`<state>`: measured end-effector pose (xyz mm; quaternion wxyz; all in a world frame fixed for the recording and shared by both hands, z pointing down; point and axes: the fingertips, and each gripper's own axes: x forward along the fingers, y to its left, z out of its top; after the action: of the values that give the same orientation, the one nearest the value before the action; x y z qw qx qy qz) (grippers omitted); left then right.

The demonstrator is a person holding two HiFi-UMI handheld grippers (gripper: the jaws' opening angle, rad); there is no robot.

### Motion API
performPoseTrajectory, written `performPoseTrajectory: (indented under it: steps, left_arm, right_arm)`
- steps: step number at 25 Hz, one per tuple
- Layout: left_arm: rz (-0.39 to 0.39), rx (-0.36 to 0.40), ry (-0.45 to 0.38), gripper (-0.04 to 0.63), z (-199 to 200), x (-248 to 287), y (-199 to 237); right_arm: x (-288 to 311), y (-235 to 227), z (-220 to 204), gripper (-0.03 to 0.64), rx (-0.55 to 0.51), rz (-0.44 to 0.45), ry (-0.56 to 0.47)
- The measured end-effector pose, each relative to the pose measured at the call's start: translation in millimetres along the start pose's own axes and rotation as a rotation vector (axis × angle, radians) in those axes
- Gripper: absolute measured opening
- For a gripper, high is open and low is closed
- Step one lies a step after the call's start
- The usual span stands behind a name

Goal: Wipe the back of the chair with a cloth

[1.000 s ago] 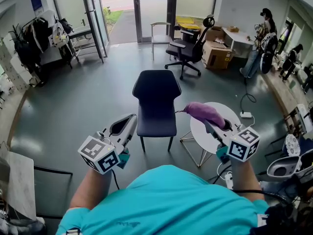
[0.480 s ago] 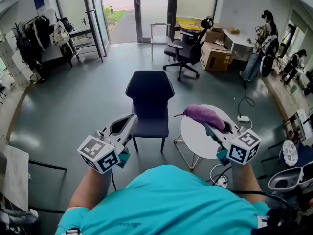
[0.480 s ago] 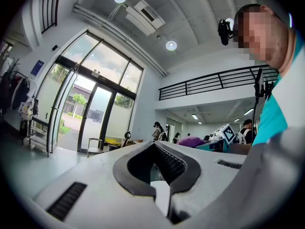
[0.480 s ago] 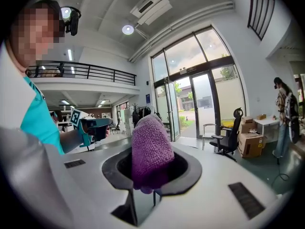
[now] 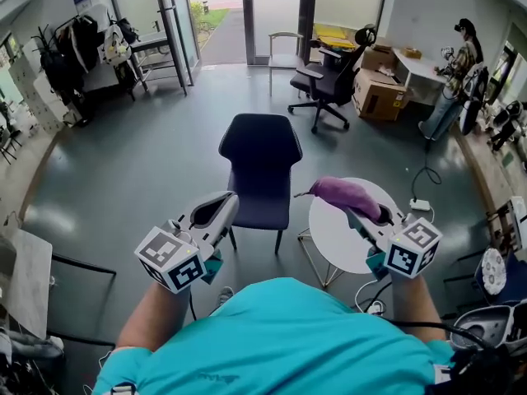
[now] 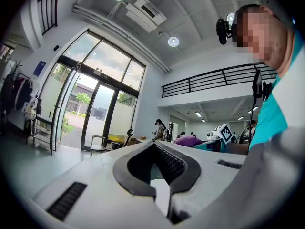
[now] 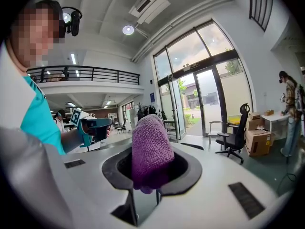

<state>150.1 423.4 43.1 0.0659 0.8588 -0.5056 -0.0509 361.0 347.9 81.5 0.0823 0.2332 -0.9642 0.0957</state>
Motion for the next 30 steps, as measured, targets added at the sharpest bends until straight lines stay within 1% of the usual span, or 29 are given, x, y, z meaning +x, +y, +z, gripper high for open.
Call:
performPoseTrajectory:
  steps: [5, 10, 15, 19, 22, 26, 30]
  left_arm:
    - [-0.013, -0.008, -0.01, -0.009, 6.9, -7.3, 50.4]
    - [-0.057, -0.014, -0.02, -0.009, 14.7, -18.2, 123.6]
    - [-0.114, 0.017, -0.006, -0.009, 32.5, -24.9, 197.8]
    - [-0.148, 0.026, 0.0, -0.009, 44.5, -24.0, 247.6]
    - [-0.168, 0.018, 0.001, -0.009, 50.1, -14.3, 270.3]
    - [-0.174, 0.008, 0.009, -0.009, 43.4, 2.0, 288.9]
    - [-0.144, 0.015, 0.018, -0.009, 31.3, 40.4, 293.2]
  right_arm:
    - [52.0, 8.6, 5.1, 0.087, 0.004, -0.003, 0.009]
    - [122.6, 24.9, 15.1, 0.087, 0.005, -0.032, -0.003]
    - [190.7, 36.3, 36.8, 0.087, 0.01, -0.082, -0.032]
    - [239.4, 40.4, 48.5, 0.087, 0.02, -0.105, -0.028]
    - [261.2, 31.5, 55.4, 0.087, 0.029, -0.116, -0.016]
    - [280.2, 13.3, 54.7, 0.087, 0.037, -0.11, -0.008]
    - [287.9, -30.1, 50.2, 0.087, 0.038, -0.075, -0.015]
